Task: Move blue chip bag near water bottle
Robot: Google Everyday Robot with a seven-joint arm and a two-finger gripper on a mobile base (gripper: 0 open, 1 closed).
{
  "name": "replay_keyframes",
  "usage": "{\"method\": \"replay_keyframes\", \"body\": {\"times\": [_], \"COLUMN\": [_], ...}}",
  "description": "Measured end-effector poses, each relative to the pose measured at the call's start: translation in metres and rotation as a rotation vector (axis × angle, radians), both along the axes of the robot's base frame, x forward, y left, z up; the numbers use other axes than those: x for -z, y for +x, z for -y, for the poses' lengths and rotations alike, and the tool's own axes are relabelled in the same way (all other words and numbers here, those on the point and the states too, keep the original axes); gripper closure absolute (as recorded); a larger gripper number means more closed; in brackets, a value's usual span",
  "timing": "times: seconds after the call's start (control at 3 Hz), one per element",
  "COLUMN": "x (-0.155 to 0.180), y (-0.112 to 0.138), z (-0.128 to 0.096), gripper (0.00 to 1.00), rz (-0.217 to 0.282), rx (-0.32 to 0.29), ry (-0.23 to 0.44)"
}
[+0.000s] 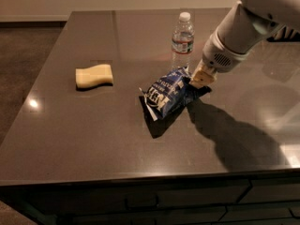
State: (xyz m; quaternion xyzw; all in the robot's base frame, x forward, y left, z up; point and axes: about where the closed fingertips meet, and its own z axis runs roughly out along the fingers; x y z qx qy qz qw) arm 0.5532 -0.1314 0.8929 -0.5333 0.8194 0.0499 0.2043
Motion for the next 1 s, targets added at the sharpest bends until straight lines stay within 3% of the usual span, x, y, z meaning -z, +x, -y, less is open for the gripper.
{"method": "replay_keyframes", "body": {"times": [0.33, 0.67, 1.0], "x": [0.0089, 0.0161, 0.0162], "y": [0.0024, 0.0035, 0.0035], "z": [0.0051, 0.0083, 0.0084], "gripper": [0.12, 0.0, 0.0], "rz": [-0.011, -0.017, -0.017], "rx": [0.013, 0.023, 0.023], "ry": [-0.017, -0.032, -0.032]}}
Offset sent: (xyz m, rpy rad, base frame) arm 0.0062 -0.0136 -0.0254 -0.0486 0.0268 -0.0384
